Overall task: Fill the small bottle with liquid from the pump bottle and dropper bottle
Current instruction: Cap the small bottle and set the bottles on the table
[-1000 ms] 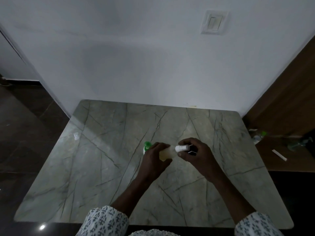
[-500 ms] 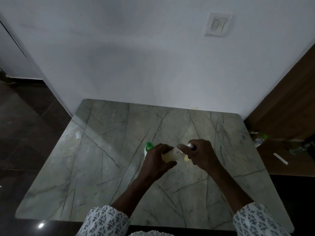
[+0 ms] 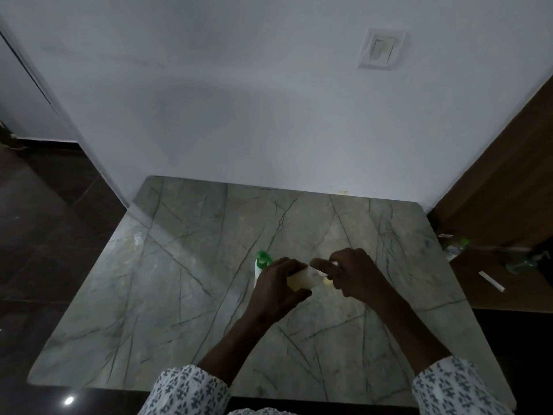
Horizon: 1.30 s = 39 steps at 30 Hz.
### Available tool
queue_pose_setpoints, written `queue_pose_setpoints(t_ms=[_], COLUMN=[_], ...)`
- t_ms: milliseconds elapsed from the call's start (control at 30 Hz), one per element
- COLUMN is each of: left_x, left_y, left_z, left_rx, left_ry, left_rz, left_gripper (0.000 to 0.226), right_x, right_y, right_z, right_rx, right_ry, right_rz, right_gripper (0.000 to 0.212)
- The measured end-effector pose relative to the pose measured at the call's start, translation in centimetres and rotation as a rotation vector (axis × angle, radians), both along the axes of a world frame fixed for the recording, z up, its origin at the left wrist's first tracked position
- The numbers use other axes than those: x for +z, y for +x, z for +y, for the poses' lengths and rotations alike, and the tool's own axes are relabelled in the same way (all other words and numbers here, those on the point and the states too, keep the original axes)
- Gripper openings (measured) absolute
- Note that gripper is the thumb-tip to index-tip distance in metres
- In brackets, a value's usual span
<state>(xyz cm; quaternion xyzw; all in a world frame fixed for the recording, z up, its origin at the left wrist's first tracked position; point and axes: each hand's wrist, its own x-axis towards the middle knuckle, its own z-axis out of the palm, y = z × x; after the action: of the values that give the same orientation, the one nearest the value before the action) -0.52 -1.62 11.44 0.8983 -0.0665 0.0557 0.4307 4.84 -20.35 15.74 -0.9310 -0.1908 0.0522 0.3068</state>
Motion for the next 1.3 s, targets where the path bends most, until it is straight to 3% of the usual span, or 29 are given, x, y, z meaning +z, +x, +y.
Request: queue_pose_setpoints(t_ms=[100,167,267,367,400,500,600,733,833,867,967,1000,1100,1200,1300], left_x=[0.0,0.1,-0.1,-0.2,-0.2,-0.3,-0.3,-0.4,-0.4,-0.4,-0.5,-0.6,-0.7,-0.7,-0.3], left_y=[0.1,0.2,0.2,0.0,-0.1,-0.1,0.0,0.0,0.0,0.0,0.2,0.2,0.3,0.4,0.6], left_z=[0.1,0.2,0.2,0.2,0.2,0.2,0.3,0.2,-0.1,-0.1,-0.1,0.0,0.2,0.2,0.4], left_rx=[0.016,0.021,0.015,0.028,0.032,0.041,0.042,0.031,0.026,0.024,0.020,0.016,0.007,0.020,0.057], left_ry=[-0.008,-0.005,-0.012,-0.025,-0.028,-0.049,-0.061,-0.068,-0.057,-0.057,-0.071,-0.070,-0.064,-0.076,-0.100], left_rz=[0.005,0.005,0.009,0.024,0.027,0.032,0.045,0.038,0.028,0.033,0.057,0.062,0.077,0.079,0.094], left_gripper=[0.048,0.049,0.048,0.047,0.047,0.048,0.050,0.048,0.046,0.046,0.047,0.048,0.049,0.046,0.045], right_x=[0.1,-0.2,-0.2,-0.5,-0.6,-0.4,-0.7,-0.8,-1.6,-1.5,-1.0,-0.7,-0.9,-1.5,-2.1], right_y=[-0.2,0.0,-0.3,-0.3,-0.4,-0.6,-0.1,0.1,0.1,0.0,-0.2,-0.3,-0.2,-0.5,-0.9], right_z=[-0.4,-0.6,0.0,0.3,0.2,-0.1,-0.2,0.0,0.3,0.2,-0.4,-0.5,-0.8,-0.2,0.2], right_rx=[0.151,0.247,0.156,-0.022,-0.043,0.073,0.220,0.118,-0.035,-0.048,0.026,0.089,0.196,0.087,-0.037], right_ry=[0.060,0.057,0.051,-0.013,-0.011,0.149,0.145,0.122,-0.034,-0.051,0.125,0.155,0.134,0.128,0.181], right_rz=[0.059,-0.035,-0.074,-0.108,-0.116,0.013,-0.103,-0.111,-0.185,-0.193,0.012,0.046,-0.061,-0.090,-0.090], right_gripper=[0.038,0.032,0.013,0.046,0.048,0.025,0.028,0.015,0.054,0.058,0.028,0.030,0.029,0.011,0.013])
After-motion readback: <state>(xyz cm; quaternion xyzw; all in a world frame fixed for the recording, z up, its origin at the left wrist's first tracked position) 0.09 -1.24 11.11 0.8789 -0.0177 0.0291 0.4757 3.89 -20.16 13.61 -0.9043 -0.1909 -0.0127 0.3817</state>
